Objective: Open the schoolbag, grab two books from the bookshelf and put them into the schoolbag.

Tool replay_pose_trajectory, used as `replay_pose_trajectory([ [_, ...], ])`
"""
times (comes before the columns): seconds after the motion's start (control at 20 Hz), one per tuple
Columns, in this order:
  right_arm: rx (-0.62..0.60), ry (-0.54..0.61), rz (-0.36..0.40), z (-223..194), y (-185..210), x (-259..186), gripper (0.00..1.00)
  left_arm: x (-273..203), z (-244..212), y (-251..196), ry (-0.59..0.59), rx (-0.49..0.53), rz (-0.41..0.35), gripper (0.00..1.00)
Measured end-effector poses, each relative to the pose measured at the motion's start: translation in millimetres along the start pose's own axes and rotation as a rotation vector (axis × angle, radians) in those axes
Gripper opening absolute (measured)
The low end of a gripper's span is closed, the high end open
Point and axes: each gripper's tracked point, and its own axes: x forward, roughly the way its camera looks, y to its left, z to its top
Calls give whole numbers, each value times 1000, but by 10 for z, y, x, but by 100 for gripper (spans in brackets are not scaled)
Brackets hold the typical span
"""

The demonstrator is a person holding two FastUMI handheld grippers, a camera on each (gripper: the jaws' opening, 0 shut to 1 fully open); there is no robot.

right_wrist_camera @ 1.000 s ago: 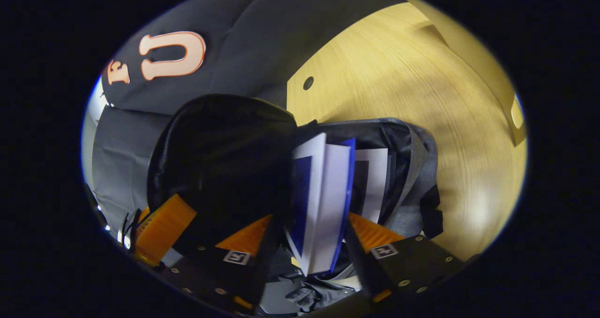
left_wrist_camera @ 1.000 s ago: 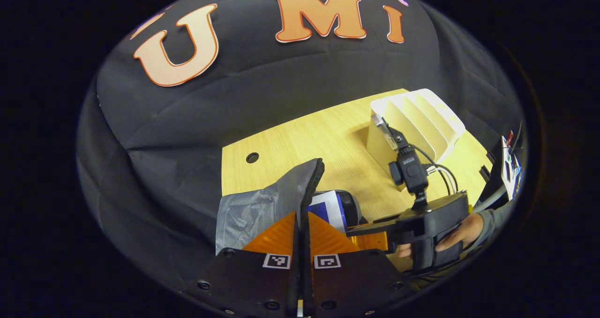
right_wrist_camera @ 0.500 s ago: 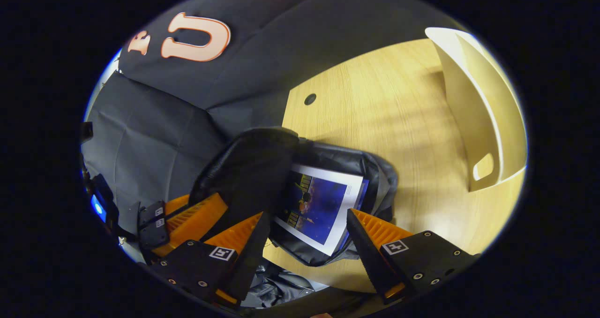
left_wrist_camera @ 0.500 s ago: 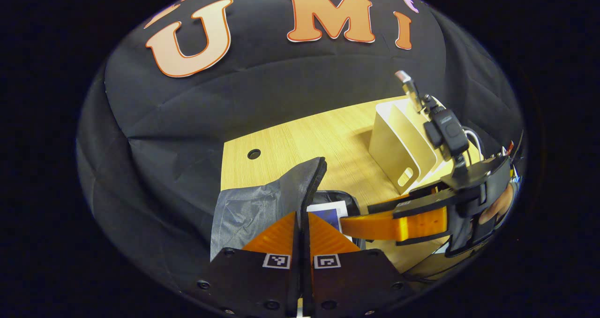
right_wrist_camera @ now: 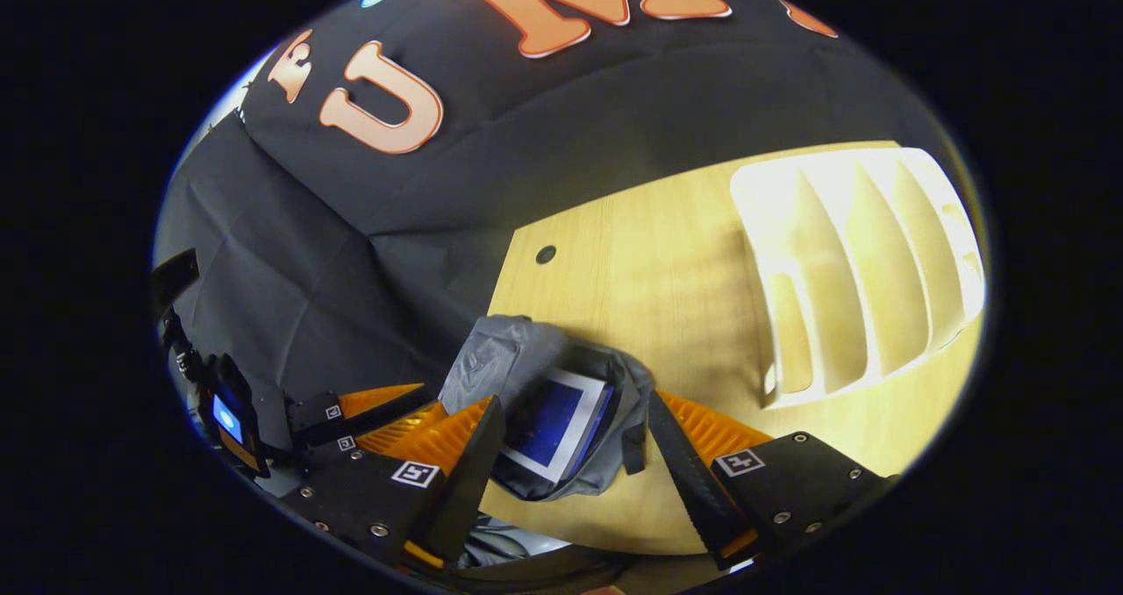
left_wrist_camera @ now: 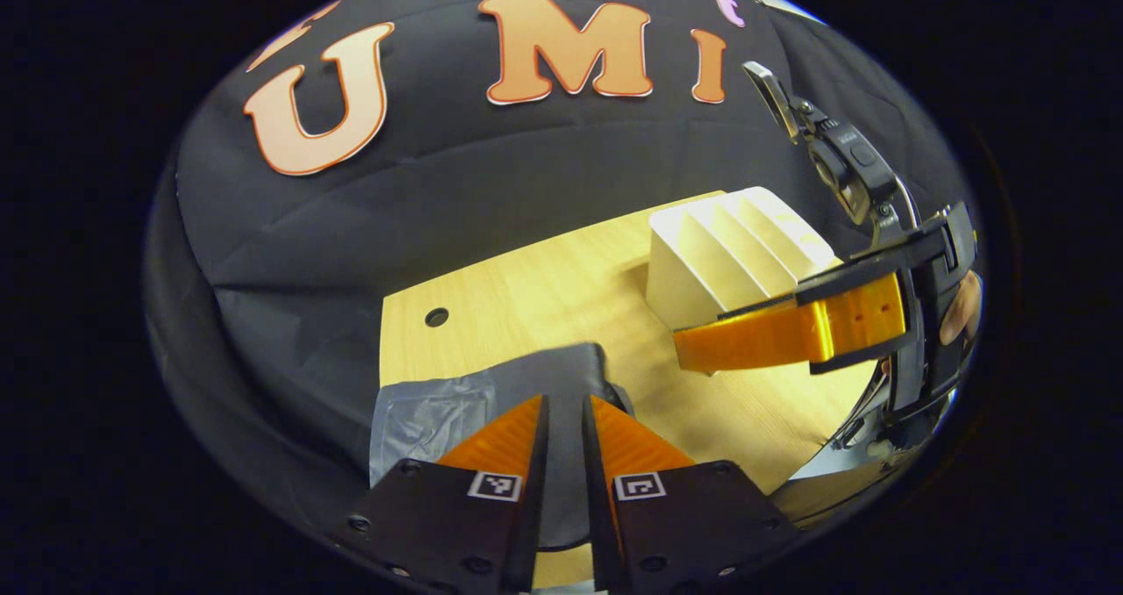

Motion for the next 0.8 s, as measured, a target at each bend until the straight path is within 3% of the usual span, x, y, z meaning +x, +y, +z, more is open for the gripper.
replay_pose_trajectory([
  [0.3,-79,-209,-160,420,-281,-420,98,-123,249,-209,-96,33,-45,53],
  [0.45,-92,-309,-232,585,-413,-661,98,-158,499,-342,-187,13,-88,83],
  [0.6,-72,-377,-291,678,-483,-933,98,-175,657,-427,-271,20,-118,88],
  [0.65,-70,-398,-306,700,-537,-1026,98,-204,721,-455,-296,21,-109,93],
  [0.8,-105,-446,-350,772,-698,-1243,98,-274,962,-614,-345,-16,-87,93],
])
